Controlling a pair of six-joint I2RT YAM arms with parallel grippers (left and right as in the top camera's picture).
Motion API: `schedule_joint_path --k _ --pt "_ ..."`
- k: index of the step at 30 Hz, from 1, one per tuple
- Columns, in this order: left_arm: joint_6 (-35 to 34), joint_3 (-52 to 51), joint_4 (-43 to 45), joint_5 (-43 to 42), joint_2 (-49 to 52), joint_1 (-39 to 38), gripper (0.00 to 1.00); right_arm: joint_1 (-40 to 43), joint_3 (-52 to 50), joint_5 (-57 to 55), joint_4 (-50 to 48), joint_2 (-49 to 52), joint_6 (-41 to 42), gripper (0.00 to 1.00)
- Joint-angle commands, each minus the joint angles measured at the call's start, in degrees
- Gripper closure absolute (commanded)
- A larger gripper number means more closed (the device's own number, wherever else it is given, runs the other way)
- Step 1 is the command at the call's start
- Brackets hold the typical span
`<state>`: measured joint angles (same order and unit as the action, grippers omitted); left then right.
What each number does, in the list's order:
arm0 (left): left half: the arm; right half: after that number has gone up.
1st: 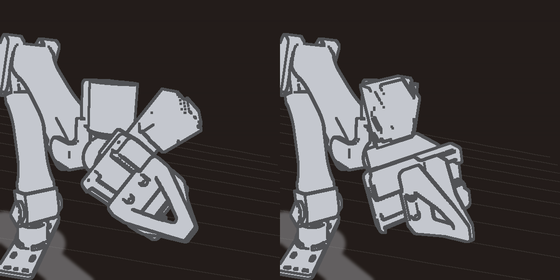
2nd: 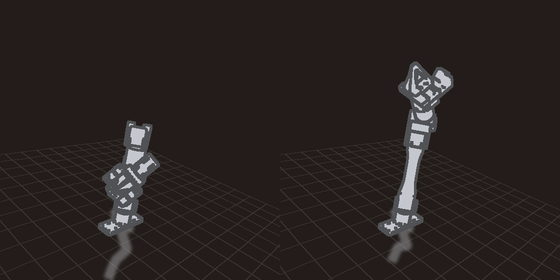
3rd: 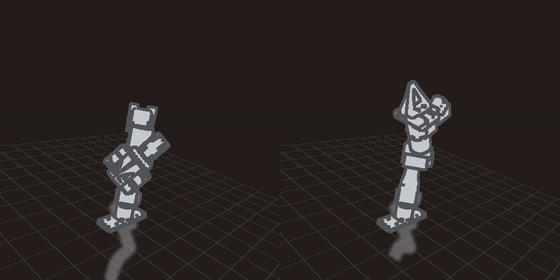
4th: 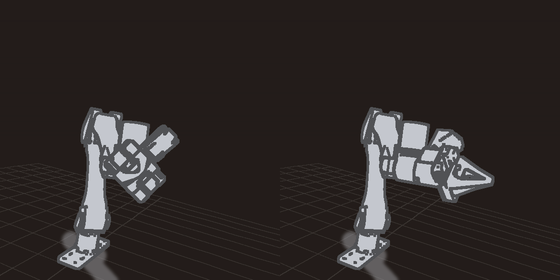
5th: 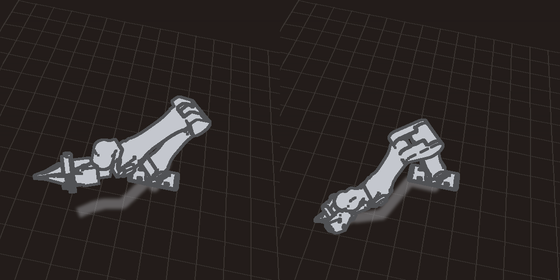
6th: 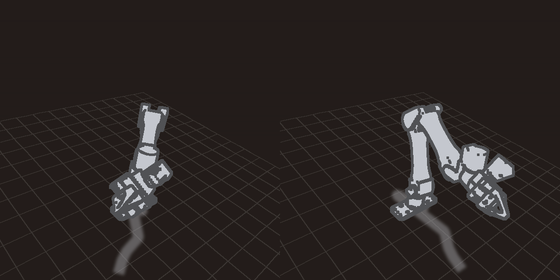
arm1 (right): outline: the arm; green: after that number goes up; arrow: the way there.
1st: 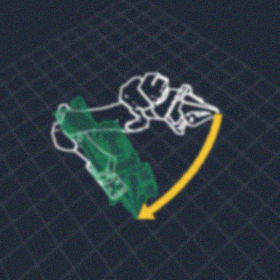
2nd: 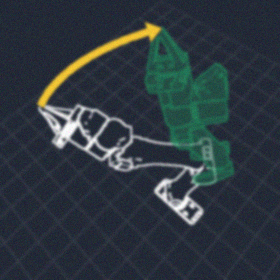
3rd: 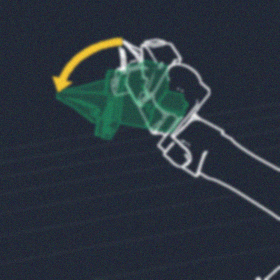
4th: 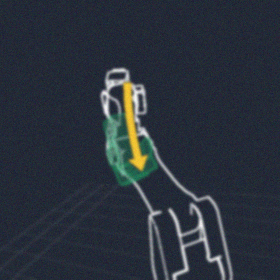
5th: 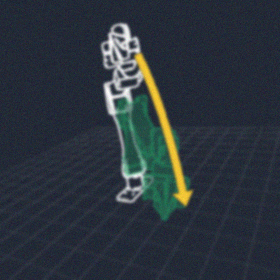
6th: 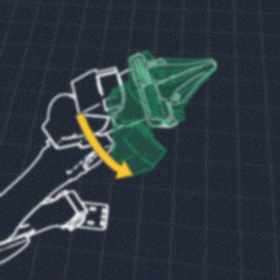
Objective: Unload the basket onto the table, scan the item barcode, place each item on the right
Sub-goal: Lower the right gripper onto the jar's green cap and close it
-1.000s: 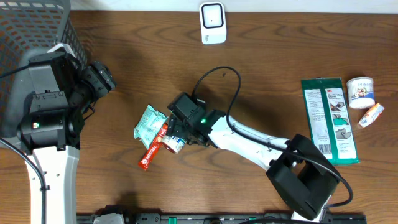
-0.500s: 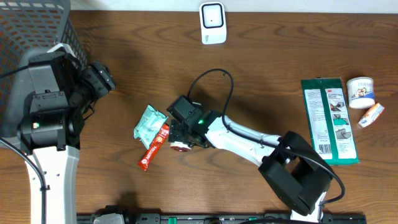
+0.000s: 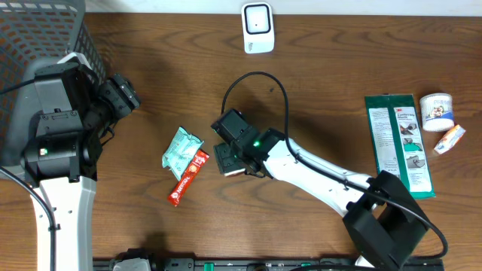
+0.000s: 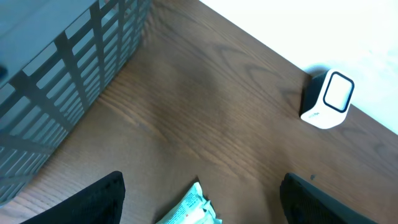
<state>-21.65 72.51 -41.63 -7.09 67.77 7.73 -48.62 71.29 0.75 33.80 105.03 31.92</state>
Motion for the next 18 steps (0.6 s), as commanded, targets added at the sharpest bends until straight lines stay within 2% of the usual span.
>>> schedule_joint_path --k 1,5,7,8,10,13,18 --pt "-0.1 0.1 0.0 0.7 0.1 0.2 0.19 -1.2 0.2 -7.1 -0.3 2.4 -2.4 0.34" --pt "-0.1 0.1 0.0 0.7 0.1 0.2 0.18 -2.1 0.2 -8.5 -3.5 5.8 -3.4 0.3" --pt "-0.1 0.1 0.0 0.7 0.1 0.2 0.19 -2.6 0.2 -8.2 -3.5 6.9 -3.5 0.23" --pt "-0.1 0.1 0.0 0.7 0.1 0.2 0.19 -2.7 0.2 -8.2 -3.5 7.2 -3.8 0.11" --pt "-0.1 0.1 0.0 0.7 0.1 0.2 0.19 -2.6 0.2 -8.3 -3.9 7.4 -5.4 0.02" --pt "-0.1 0.1 0.0 0.7 0.1 0.2 0.19 -2.5 0.2 -11.0 -6.4 7.4 -8.8 0.03" --pt "-0.1 0.1 0.0 0.7 0.1 0.2 0.19 -1.7 0.2 -14.7 -9.9 7.4 -11.4 0.09"
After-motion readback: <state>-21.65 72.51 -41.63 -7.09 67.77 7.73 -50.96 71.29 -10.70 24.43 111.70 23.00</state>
